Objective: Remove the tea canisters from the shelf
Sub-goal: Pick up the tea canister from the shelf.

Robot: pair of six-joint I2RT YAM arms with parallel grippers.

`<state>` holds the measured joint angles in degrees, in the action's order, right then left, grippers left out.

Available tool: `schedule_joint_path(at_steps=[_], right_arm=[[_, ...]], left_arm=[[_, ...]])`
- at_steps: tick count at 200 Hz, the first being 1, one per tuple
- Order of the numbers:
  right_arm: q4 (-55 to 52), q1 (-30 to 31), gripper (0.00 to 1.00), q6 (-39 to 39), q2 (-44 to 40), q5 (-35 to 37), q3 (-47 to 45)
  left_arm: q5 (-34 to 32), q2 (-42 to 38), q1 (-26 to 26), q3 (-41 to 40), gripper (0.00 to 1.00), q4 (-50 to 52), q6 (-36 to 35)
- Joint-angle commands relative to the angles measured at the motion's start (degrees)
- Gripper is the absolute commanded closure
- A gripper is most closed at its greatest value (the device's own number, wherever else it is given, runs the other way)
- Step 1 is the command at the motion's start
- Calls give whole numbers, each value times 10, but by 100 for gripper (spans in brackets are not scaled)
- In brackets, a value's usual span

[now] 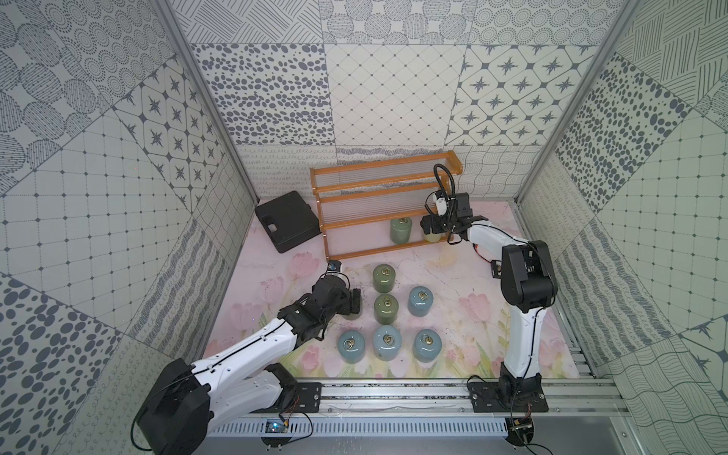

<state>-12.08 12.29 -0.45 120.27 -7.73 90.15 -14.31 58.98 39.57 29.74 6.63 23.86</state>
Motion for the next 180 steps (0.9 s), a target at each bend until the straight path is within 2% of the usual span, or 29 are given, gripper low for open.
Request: schedule_joint_path(at_steps=[1, 57, 108, 180], right_arm=[[7, 0, 0, -12, 6, -7, 20], [26, 0, 15, -19, -16, -17, -6], [41, 0, 21, -22, -63, -41, -52], [112, 33, 23, 11, -163, -48, -182]], left_arm=[[2, -10, -2, -3, 0, 1, 5], [0, -13, -2, -7, 0, 3, 8], [3, 0, -2, -6, 0, -8, 11], [7, 21, -2, -1, 0, -19, 12]])
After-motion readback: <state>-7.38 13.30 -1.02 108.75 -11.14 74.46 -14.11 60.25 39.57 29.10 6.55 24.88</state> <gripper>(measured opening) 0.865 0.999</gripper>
